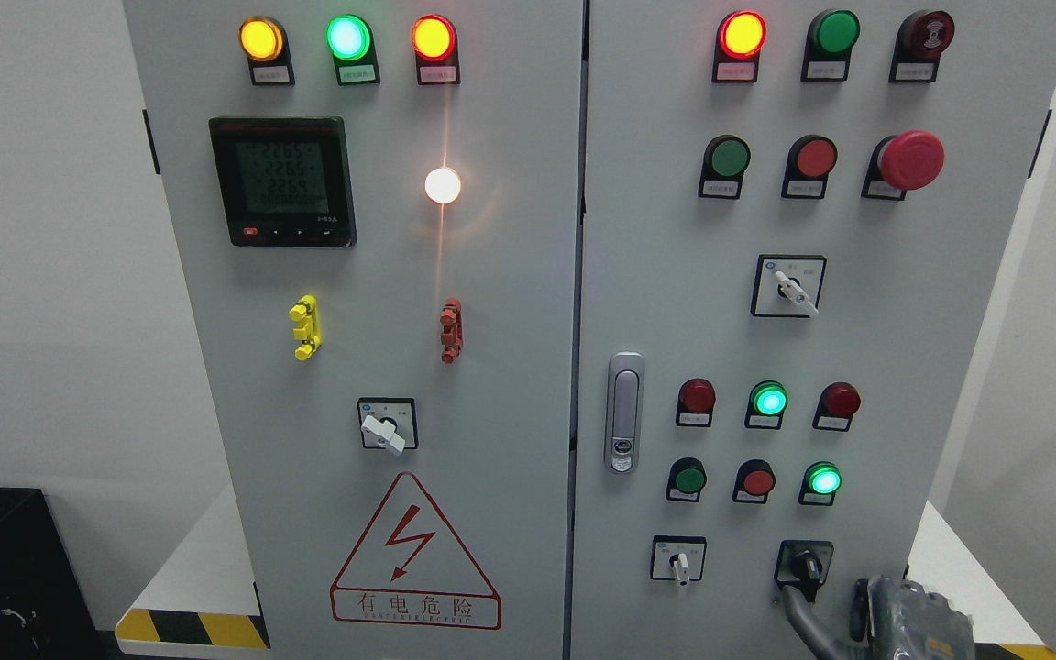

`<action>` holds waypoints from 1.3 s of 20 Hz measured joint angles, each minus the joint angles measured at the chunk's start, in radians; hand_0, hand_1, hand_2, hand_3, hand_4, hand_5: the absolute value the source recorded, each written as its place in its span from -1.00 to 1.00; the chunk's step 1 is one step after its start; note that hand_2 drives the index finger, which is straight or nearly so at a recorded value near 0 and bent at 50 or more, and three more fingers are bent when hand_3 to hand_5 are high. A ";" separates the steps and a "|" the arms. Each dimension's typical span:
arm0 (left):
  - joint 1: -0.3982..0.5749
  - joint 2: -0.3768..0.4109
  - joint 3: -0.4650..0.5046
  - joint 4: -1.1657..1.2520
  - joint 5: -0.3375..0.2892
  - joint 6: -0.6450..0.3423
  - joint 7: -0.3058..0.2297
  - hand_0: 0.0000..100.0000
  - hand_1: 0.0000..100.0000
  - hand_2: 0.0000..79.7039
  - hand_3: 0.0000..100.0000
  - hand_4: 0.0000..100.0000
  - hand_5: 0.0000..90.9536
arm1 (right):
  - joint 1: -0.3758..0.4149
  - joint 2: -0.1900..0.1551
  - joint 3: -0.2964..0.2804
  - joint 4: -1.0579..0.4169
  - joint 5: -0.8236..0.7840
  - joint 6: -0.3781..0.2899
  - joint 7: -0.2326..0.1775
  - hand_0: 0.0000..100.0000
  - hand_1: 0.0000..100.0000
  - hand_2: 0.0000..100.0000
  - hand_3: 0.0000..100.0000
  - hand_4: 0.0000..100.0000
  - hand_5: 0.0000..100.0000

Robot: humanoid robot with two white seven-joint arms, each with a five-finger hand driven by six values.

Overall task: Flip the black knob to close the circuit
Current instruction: 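Grip the black knob with the right hand and twist it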

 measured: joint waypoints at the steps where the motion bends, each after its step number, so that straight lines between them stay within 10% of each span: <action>1: 0.000 0.000 0.000 0.000 0.000 0.000 0.000 -0.76 0.11 -1.00 -1.00 -1.00 -1.00 | 0.000 -0.001 0.000 0.000 -0.001 0.000 0.000 -1.00 -1.00 0.78 1.00 0.96 1.00; 26: 0.000 0.000 0.000 0.000 0.000 0.000 0.000 -0.76 0.11 -1.00 -1.00 -1.00 -1.00 | -0.001 -0.020 -0.036 0.000 -0.027 -0.002 -0.001 -1.00 -1.00 0.78 1.00 0.96 1.00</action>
